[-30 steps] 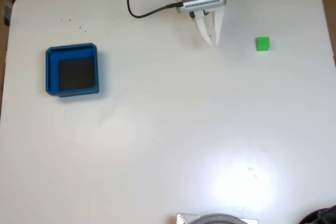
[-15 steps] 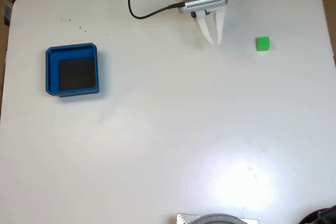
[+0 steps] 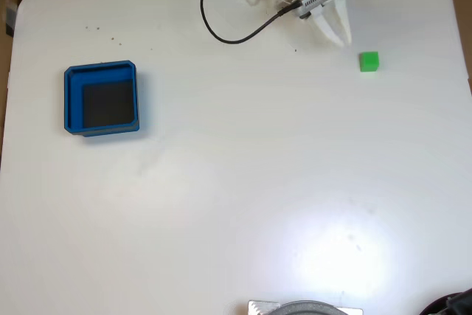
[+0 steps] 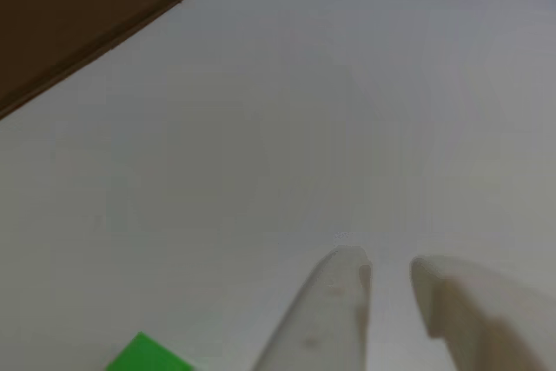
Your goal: Pick up green cube and drop it in the blue box
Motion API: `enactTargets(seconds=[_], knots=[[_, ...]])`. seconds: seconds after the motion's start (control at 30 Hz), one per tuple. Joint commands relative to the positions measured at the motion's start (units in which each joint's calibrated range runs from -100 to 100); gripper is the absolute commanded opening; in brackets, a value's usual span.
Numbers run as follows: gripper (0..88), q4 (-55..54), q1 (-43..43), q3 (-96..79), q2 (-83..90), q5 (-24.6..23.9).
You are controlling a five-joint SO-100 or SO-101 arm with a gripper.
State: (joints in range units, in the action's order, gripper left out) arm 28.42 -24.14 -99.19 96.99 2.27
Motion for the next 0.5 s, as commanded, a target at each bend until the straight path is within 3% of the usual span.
enactTargets(seconds=[0.0,0.47], knots=[[1.6,-1.15,-3.42,-0.36,0.5,0.05],[1.6,-1.15,-14.64,-0.36,0.5,0.05]])
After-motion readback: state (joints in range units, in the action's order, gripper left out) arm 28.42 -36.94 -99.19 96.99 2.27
